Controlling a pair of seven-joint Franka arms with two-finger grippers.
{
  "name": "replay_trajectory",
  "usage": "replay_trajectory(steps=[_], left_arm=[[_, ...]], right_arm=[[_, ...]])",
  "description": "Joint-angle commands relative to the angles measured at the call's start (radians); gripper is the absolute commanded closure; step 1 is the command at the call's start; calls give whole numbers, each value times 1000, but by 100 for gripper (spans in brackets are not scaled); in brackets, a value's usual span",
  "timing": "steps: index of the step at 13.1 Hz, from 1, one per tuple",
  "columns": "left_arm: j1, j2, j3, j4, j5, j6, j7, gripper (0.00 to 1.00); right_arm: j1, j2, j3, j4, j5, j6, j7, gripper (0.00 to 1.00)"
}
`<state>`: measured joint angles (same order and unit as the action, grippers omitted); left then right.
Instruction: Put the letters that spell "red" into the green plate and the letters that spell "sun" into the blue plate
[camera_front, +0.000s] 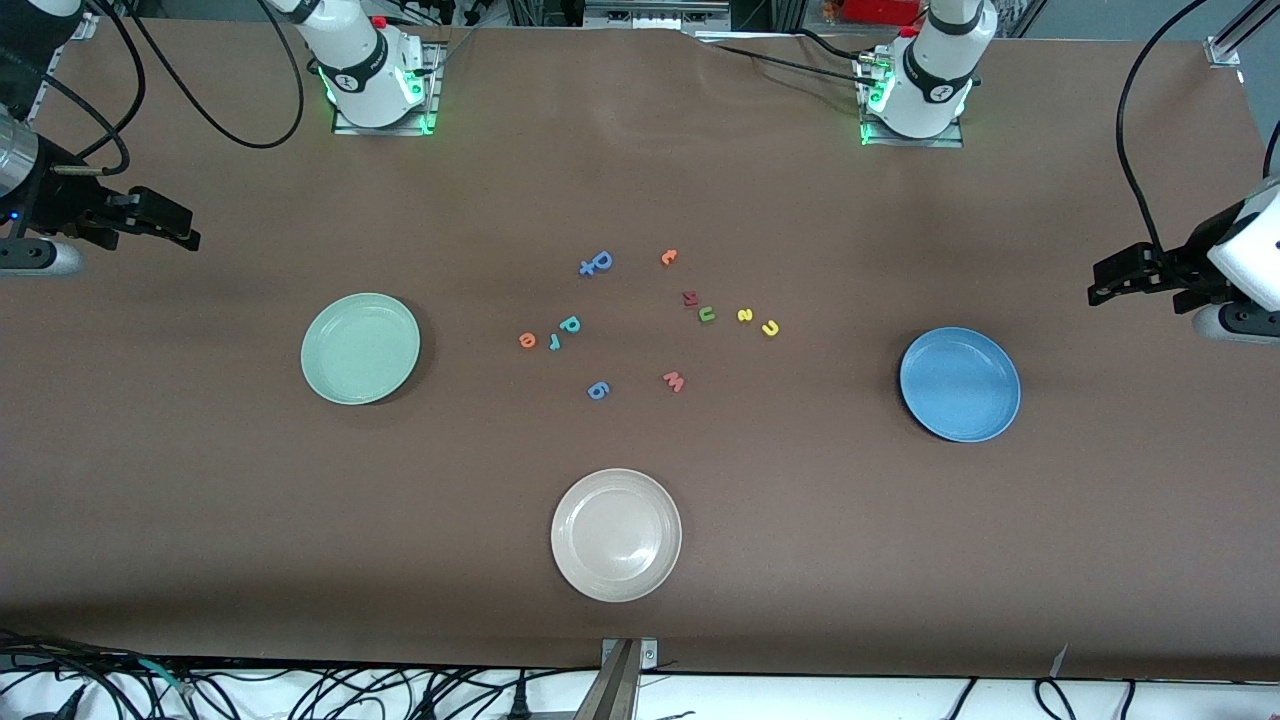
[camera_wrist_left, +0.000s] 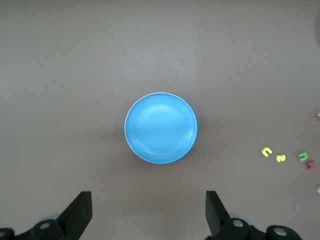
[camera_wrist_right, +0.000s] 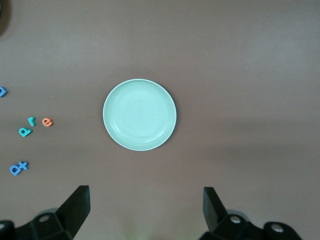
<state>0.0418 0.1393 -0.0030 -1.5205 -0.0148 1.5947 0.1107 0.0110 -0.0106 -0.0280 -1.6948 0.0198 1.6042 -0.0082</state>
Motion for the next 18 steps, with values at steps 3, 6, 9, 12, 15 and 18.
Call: replay_trajectory(steps=[3,6,9,12,15,18], left_arm=[[4,2,-2,3,-30,8,12,0],[4,3,-2,3,-30,8,12,0],[4,3,-2,3,-31,8,12,0],[4,3,-2,3,-31,8,12,0],[4,3,-2,3,-31,8,11,0],[6,3,-2,5,-30,8,11,0]], right_arm=[[-2,9,0,24,17,-20,-7,0],[0,9,0,24,17,-20,-1,0],[15,7,2,24,18,-21,7,0],[64,9,2,24,6,-20,2,0],[70,17,-3,20,9,-27,-10,0],[66,55,-6,26,15,-75,-7,0]])
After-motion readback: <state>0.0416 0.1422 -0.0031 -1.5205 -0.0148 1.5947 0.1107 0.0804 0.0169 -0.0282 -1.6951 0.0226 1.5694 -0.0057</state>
